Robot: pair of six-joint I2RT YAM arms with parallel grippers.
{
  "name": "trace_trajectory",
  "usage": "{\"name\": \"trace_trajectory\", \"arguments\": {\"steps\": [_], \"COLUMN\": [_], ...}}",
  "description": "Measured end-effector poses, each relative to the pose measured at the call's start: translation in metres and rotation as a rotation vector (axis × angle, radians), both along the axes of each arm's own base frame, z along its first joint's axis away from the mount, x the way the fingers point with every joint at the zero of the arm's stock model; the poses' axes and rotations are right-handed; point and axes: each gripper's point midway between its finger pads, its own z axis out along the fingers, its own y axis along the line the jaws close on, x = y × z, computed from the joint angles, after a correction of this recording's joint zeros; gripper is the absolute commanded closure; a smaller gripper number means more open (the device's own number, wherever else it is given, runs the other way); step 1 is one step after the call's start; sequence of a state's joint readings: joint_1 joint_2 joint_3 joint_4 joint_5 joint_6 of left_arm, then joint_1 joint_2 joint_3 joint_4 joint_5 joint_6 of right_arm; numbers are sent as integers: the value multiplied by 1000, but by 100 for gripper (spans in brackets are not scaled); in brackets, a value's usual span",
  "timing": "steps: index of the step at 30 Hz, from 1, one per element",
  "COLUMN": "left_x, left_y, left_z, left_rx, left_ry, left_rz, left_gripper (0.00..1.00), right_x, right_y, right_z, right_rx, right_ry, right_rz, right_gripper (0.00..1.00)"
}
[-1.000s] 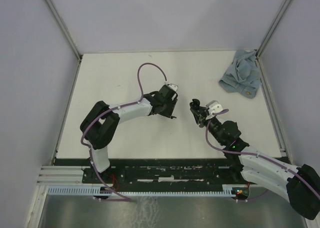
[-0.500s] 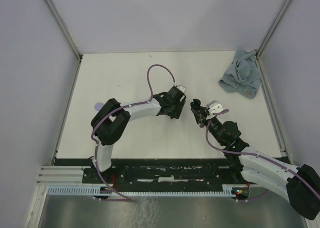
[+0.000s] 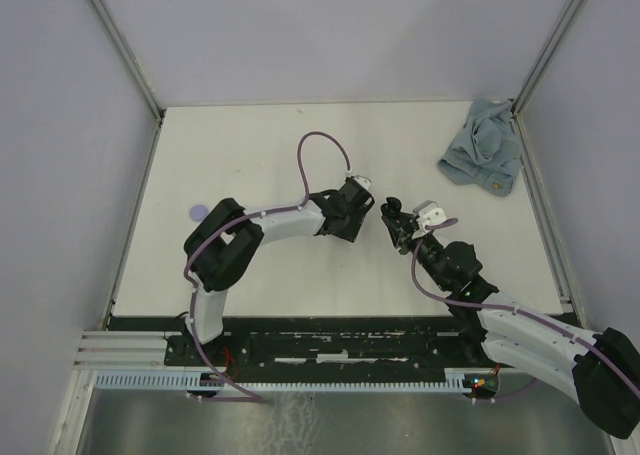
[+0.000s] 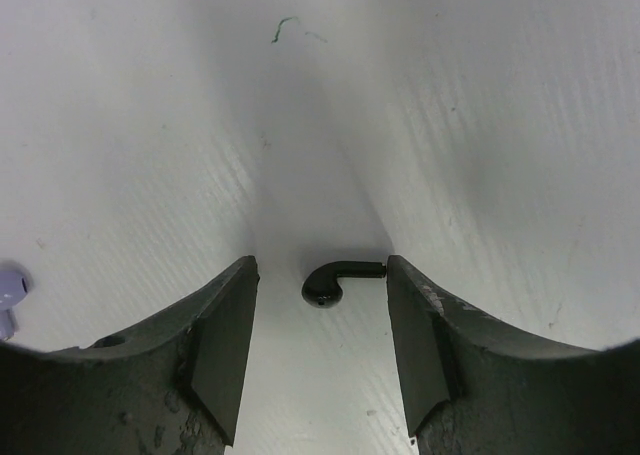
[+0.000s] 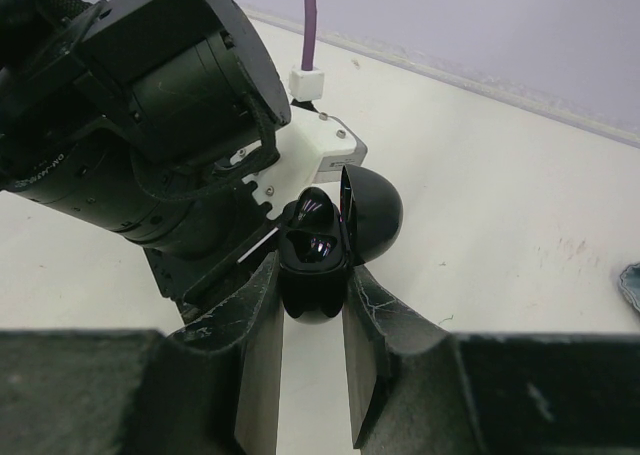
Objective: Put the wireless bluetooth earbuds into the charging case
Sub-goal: Adjust the earbud at the center of the board.
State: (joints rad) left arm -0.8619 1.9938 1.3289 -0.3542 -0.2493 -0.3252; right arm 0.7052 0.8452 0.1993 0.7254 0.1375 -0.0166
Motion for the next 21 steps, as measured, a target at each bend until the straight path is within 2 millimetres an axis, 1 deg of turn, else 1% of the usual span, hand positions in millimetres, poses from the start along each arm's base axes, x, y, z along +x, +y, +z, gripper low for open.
{"name": "trace_trajectory", "arguments": {"steps": [16, 21], "left_x": [-16, -16], "left_y": [45, 54], "left_z": [3, 5], "left_rx": [98, 105], "left_ry": [-22, -19], "left_rz": [50, 70], "left_gripper": [39, 39], "right_x": [0, 0], "right_y": [0, 0], "right_z": [0, 0], "right_rx": [-1, -1], "right_ry": [1, 1], "right_rz": [0, 0], "right_gripper": [98, 98]}}
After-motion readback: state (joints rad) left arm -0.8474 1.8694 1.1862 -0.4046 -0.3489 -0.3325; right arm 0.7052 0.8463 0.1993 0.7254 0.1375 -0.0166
